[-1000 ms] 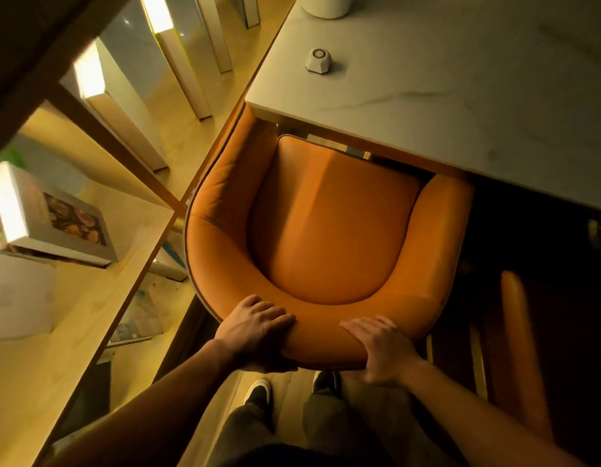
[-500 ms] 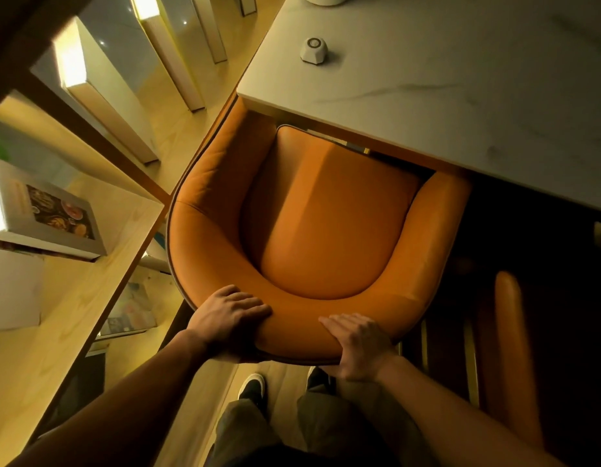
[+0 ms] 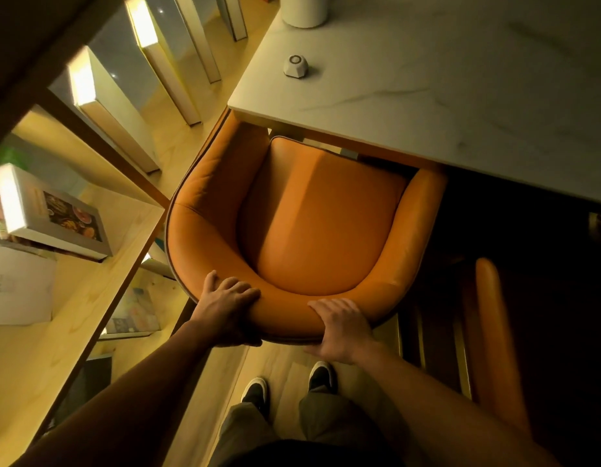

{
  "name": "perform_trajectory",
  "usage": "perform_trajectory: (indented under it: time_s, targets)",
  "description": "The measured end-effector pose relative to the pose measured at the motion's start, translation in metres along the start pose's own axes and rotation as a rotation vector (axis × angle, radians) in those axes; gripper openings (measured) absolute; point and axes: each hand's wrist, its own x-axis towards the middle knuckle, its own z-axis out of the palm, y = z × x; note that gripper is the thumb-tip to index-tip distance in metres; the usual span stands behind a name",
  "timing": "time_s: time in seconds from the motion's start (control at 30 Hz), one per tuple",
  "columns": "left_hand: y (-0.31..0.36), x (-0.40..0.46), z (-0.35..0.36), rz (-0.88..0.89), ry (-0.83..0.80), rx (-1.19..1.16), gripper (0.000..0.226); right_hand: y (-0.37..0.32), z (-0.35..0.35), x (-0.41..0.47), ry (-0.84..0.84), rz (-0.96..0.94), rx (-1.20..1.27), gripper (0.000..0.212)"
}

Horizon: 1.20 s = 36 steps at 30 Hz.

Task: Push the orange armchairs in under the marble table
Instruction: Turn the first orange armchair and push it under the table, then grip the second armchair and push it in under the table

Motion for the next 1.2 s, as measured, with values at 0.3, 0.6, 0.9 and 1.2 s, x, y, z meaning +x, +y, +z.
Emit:
perform_trajectory:
  time_s: [0.3, 0.6, 0.9, 1.2]
  targets:
    - [0.054, -0.014, 0.012, -0.1, 0.072, 0.014, 0.103, 0.005, 0.008, -0.041, 0.134, 0.067, 0.081, 0.077]
    - [0.103, 0.001, 0.01, 0.175, 0.118, -0.101, 0.089, 0.021, 0.009, -0.084, 0.152, 0.206, 0.164, 0.064]
    - [0.119, 0.031, -0.001, 0.442, 0.024, -0.106, 0.074, 0.029, 0.012, -0.13, 0.186, 0.497, 0.204, 0.07]
    - [0.156, 0.061, -0.001, 0.713, -0.039, -0.041, 0.081, 0.024, 0.025, -0.205, 0.238, 0.838, 0.23, 0.074]
